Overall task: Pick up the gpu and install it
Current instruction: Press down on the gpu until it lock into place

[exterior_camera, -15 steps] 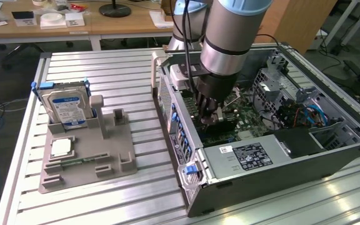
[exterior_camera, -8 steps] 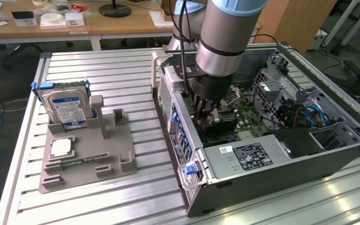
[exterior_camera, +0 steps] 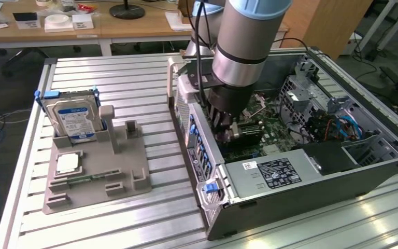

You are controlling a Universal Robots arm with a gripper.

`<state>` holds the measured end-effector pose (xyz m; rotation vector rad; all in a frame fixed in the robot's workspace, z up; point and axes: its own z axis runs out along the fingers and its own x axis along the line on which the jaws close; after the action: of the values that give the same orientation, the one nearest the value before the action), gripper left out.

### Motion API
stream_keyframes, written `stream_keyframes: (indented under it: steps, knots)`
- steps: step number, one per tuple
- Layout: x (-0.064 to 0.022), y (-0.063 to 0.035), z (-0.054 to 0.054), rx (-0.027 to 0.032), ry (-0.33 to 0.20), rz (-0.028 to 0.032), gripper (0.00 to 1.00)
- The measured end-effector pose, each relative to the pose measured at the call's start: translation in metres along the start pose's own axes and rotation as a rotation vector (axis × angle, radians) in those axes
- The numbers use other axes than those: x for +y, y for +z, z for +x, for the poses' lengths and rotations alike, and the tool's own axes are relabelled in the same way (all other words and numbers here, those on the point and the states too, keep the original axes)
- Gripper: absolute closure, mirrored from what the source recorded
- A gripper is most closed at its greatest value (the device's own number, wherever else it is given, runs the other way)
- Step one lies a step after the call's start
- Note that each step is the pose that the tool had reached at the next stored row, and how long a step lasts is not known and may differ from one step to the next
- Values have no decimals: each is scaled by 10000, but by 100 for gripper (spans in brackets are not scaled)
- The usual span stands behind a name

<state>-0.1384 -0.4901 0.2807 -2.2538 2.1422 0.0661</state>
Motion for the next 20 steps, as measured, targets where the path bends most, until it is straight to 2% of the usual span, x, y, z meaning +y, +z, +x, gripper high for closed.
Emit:
stream_keyframes:
  steps: [6,11,17,20]
  knots:
    - [7,13,-21,16,-10,-109,90]
    - [-2,72,-106,33,-18,-146,90]
    - [-79,96,-107,42,-18,-242,90]
    - [-139,96,-115,52,-17,-271,90]
